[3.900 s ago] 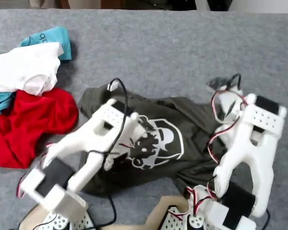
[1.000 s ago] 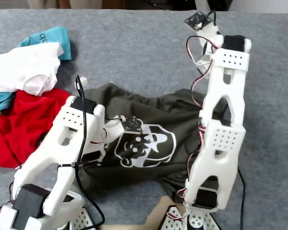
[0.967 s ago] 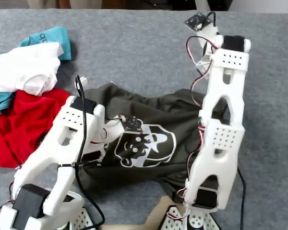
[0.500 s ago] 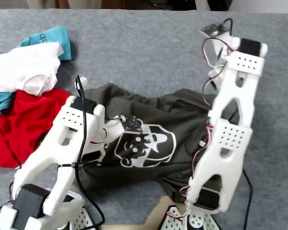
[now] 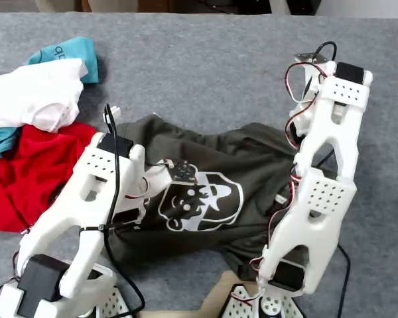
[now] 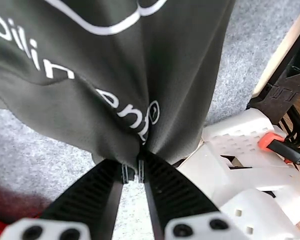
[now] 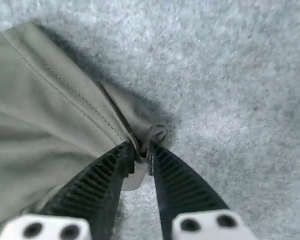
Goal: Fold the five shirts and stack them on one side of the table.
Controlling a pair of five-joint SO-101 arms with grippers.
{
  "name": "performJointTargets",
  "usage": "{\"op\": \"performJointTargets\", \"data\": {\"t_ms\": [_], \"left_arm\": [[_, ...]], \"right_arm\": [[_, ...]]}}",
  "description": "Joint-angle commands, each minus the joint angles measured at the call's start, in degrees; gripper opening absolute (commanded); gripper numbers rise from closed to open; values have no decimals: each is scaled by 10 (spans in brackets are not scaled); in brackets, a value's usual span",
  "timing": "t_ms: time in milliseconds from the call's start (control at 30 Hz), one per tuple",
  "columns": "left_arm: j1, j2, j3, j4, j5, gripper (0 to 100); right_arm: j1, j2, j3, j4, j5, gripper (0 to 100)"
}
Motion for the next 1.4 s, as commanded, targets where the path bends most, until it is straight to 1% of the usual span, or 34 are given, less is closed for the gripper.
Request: {"op": "performJointTargets", "data": {"t_ms": [0,67,200,267,367,533,633,767,867,967,1133,1200,1233,1300,1367], "left_arm": [[-4,-11,-18,6,-1,19],[-4,-11,-18,6,-1,19],[-5,-11,-18,8,-1,19],[-5,-11,-18,8,-1,19],[-5,-11,-18,8,-1,19],[-5,-11,-18,8,-1,19],[-5,-11,-18,9,-1,19],[-5,-11,-18,9,-1,19],[-5,-11,-18,9,0,19],[-5,-11,-18,9,0,19],[-2,-12,3,8,0,19],[-2,-13,13,6,0,19],[-2,-13,16,6,0,19],[-2,-14,18,5,0,19],[-2,-14,18,5,0,19]], "right_arm": [[-15,10,0,-11,-5,58],[-15,12,-4,-6,-6,58],[-14,-7,-47,11,-18,5],[-17,-18,-80,16,-22,9],[-36,-22,-129,16,-23,9],[-81,-21,-170,-2,-22,9],[-98,-21,-175,-59,-18,12],[-102,-7,-177,-170,-17,12],[-101,24,-175,-251,4,12],[-101,66,-180,-307,25,13],[-102,117,-180,-396,34,14],[-104,133,-180,-432,34,44],[-105,139,-180,-451,32,78],[-110,147,-180,-481,33,178],[-114,148,-183,-484,34,299]]}}
